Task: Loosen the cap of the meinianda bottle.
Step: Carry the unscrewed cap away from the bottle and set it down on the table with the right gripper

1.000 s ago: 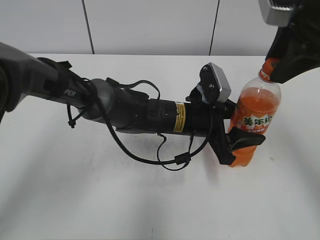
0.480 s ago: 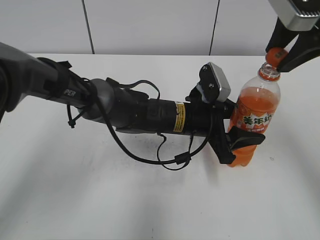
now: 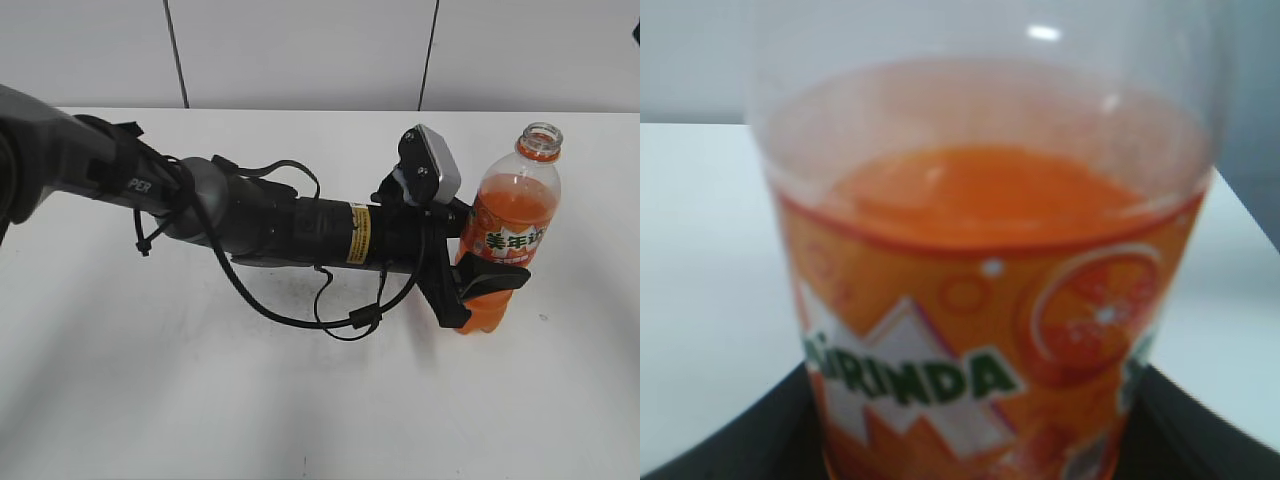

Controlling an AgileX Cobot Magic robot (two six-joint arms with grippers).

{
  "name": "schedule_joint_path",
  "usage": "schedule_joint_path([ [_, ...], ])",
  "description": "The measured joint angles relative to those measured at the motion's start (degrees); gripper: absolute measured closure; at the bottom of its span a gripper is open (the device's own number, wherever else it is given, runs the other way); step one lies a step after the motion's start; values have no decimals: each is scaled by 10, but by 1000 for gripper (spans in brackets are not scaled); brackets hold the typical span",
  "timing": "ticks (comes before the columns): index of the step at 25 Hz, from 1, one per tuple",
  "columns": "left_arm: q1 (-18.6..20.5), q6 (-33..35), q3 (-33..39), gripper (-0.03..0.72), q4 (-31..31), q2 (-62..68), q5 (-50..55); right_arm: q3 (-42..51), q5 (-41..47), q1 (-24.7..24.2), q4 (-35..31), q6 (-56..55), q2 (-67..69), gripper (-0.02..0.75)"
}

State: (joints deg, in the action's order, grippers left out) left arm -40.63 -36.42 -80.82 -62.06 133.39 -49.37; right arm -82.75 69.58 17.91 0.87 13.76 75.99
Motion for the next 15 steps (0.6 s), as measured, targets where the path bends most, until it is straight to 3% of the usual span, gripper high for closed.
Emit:
schedule_joint_path([
  [3, 0, 0, 0, 262, 0, 0, 0, 1, 2, 0, 60, -93, -4, 465],
  [7, 0, 0, 0, 262, 0, 0, 0, 30, -38, -24, 104, -120, -4, 465],
  [15, 0, 0, 0, 262, 2, 0, 0, 134, -199, -224, -46, -7, 82, 465],
])
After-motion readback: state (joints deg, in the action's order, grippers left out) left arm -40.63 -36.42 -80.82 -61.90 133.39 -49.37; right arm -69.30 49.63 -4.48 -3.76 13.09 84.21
